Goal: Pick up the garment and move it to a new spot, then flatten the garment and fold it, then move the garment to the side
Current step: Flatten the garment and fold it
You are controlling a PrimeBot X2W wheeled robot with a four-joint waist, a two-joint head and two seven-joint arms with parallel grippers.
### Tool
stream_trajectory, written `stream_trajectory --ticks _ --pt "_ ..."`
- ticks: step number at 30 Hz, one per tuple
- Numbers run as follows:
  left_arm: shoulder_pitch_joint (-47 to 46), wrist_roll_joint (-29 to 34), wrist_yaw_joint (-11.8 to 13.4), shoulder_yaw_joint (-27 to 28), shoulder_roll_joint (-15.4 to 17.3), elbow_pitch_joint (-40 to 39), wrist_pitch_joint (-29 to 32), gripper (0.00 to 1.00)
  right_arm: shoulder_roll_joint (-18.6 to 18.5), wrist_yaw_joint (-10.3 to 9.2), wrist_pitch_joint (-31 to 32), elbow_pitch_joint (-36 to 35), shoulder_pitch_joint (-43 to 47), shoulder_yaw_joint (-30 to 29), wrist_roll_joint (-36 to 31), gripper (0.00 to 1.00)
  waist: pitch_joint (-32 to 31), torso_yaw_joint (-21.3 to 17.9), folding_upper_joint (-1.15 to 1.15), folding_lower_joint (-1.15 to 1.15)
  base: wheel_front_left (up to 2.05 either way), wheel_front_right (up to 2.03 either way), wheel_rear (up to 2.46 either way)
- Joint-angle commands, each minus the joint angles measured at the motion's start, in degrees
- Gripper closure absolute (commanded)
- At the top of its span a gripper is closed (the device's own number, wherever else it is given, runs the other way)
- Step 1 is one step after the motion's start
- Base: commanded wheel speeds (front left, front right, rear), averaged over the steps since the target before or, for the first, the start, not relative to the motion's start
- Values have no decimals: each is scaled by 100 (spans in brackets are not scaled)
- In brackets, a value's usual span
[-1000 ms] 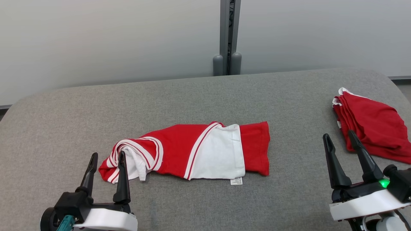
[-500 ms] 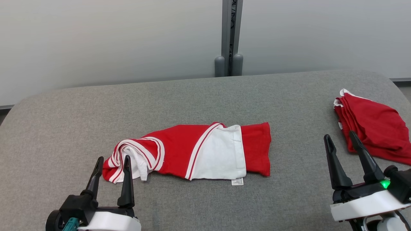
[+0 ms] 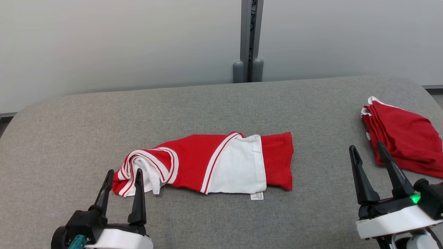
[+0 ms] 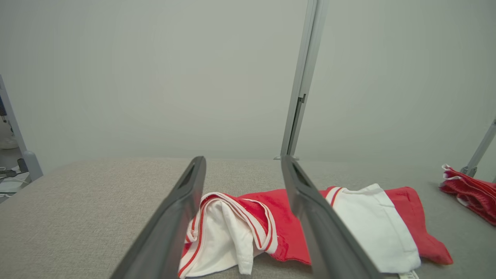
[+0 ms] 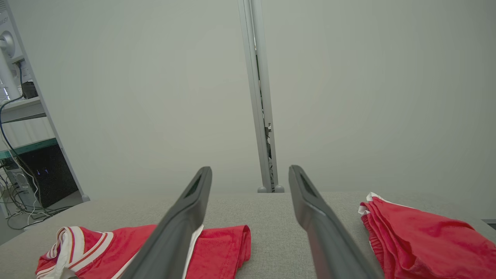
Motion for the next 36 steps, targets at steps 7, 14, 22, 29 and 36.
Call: stream_trajectory --ticks 7,14,22,29,36 --pt "-150 -431 -328 -498 5 465 233 0 -41 1 -26 11 16 -67 0 0 11 -26 0 0 0 0 0" --pt "-514 -1154 -399 -1119 8 1095 806 0 -61 1 -26 -11 -73 -120 19 0 71 -193 0 0 0 0 0" --pt "-1094 -2300 -231 -1589 16 2089 1580 0 -87 1 -26 -23 -250 -81 83 0 354 -548 0 0 0 0 0" --pt "-1454 -2858 -289 -1685 10 2729 1652 0 -73 1 -26 -6 -323 -94 106 0 478 -806 0 0 0 0 0" --pt "-1741 -3077 -409 -1774 11 3183 1387 0 -47 1 -26 2 -343 -104 122 0 529 -951 0 0 0 0 0"
